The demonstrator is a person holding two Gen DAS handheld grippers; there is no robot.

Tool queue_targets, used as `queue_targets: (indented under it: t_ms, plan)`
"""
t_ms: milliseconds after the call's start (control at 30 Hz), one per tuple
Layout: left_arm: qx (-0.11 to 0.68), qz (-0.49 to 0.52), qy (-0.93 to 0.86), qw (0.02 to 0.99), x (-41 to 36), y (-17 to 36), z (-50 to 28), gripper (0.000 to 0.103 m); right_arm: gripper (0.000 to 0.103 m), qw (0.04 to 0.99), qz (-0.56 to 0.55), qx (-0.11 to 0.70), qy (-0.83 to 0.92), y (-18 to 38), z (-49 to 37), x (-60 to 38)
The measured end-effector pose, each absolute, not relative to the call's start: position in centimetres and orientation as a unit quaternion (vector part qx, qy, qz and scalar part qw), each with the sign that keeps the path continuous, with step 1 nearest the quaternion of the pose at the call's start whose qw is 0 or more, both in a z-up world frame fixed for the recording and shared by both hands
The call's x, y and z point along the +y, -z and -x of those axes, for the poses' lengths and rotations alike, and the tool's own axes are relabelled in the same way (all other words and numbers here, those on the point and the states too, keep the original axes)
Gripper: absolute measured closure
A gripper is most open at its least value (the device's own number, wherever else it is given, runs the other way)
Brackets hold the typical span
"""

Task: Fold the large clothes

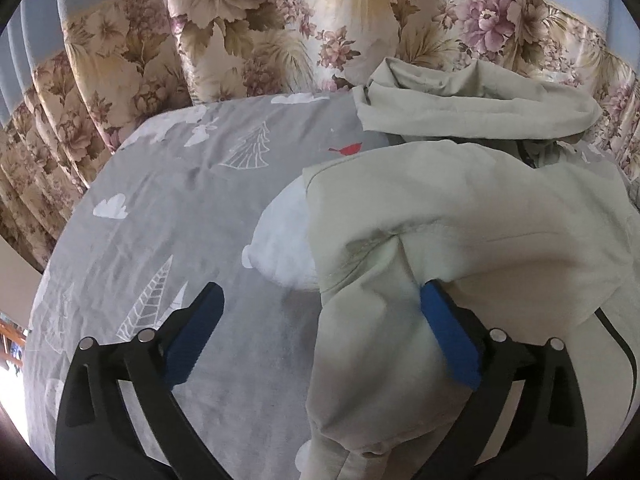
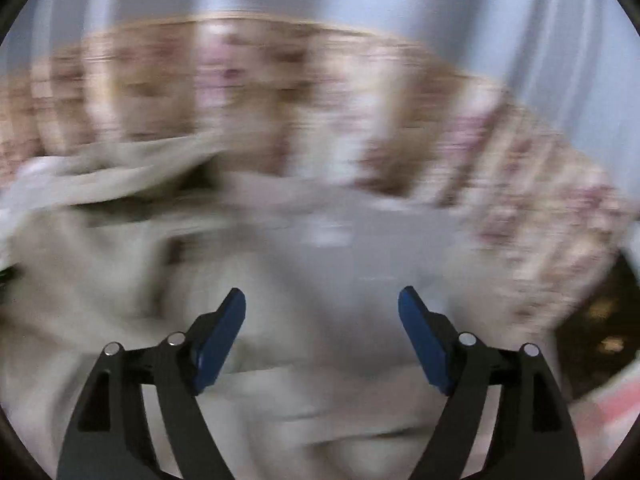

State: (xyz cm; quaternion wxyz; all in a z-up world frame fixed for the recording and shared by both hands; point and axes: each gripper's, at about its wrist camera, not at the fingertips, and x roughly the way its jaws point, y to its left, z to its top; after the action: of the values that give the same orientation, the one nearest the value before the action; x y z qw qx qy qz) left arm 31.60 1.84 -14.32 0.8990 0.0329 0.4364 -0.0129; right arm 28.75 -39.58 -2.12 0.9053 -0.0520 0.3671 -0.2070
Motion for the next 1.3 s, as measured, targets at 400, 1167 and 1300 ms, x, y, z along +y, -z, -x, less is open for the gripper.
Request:
queue_targets:
  t_ms: [400, 1167, 1300]
  plan:
    - [0.425, -0.058, 0.007, 0.903, 0.9, 13.9, -31.2, 0.005, 0.08, 0.802, 0.043, 0.472, 0.363, 7.6, -29.6, -52.6]
    - [0.389, 0.01, 0.041, 0.92, 4.3, 8.1, -28.8, 0.005, 0.088, 0.921, -0.101, 0.322, -0.196, -4.4, -28.2, -28.1]
    - [0.397, 0.015, 0.042, 0.917, 4.8, 8.3, -29.1, 0.005, 0.086, 0.877, -0.099, 0.428, -0.193, 3.2, -29.3, -26.1]
